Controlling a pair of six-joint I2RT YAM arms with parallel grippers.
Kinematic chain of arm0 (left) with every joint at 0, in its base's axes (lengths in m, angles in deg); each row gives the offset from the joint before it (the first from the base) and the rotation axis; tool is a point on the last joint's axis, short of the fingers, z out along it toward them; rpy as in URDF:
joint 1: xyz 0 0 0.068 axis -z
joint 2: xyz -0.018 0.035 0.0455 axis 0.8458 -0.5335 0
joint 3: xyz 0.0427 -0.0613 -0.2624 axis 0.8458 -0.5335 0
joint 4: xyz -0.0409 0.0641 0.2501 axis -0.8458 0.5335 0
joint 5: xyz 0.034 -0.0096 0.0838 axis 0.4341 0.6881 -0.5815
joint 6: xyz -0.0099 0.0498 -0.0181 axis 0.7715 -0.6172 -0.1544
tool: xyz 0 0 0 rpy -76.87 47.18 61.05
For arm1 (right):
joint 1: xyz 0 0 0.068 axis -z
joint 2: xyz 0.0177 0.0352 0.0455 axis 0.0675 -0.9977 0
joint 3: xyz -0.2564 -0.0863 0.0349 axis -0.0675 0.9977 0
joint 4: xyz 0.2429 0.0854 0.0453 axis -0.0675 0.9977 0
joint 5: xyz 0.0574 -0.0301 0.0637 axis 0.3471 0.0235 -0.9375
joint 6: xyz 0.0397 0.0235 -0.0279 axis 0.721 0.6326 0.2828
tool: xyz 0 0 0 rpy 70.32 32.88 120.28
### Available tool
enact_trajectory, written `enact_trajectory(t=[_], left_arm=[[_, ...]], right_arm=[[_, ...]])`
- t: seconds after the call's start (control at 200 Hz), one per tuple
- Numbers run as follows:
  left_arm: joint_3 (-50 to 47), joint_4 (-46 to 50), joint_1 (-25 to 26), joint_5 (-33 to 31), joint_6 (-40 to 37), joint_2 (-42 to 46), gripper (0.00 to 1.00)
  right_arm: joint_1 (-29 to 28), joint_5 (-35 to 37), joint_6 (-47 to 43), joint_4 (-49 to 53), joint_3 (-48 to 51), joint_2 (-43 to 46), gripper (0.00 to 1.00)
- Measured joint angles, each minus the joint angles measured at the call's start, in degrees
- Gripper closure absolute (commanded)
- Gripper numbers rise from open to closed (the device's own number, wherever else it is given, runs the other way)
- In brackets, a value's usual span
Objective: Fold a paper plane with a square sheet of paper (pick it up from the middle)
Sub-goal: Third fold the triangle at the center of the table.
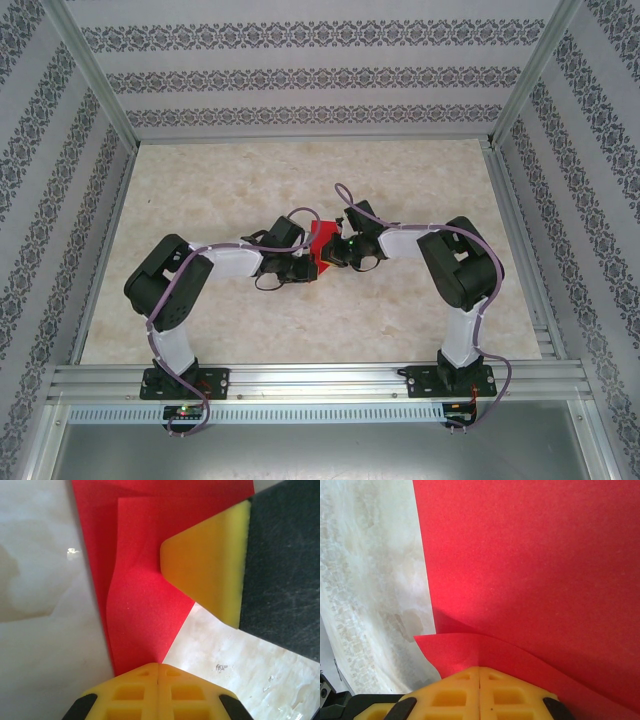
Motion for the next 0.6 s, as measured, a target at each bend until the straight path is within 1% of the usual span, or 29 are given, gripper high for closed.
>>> enact_trajectory(t=[0.155,0.38,0.604], left_arm=[[-0.2,-0.5,0.0,-0.1,0.0,0.2,0.97],[-1.6,-3.7,0.0,-2.1,0.9,2.9,0.97],[-1.6,-4.1,0.0,-2.3,1.3,0.7,0.97]], right_arm=[[0.0,0.0,-0.1,-0.7,0.5,0.2,0.93],[-0.1,0.3,-0.1,-0.9,1.5,1.1,0.93],[-0.9,0.3,0.1,-0.9,1.7,1.4,0.93]])
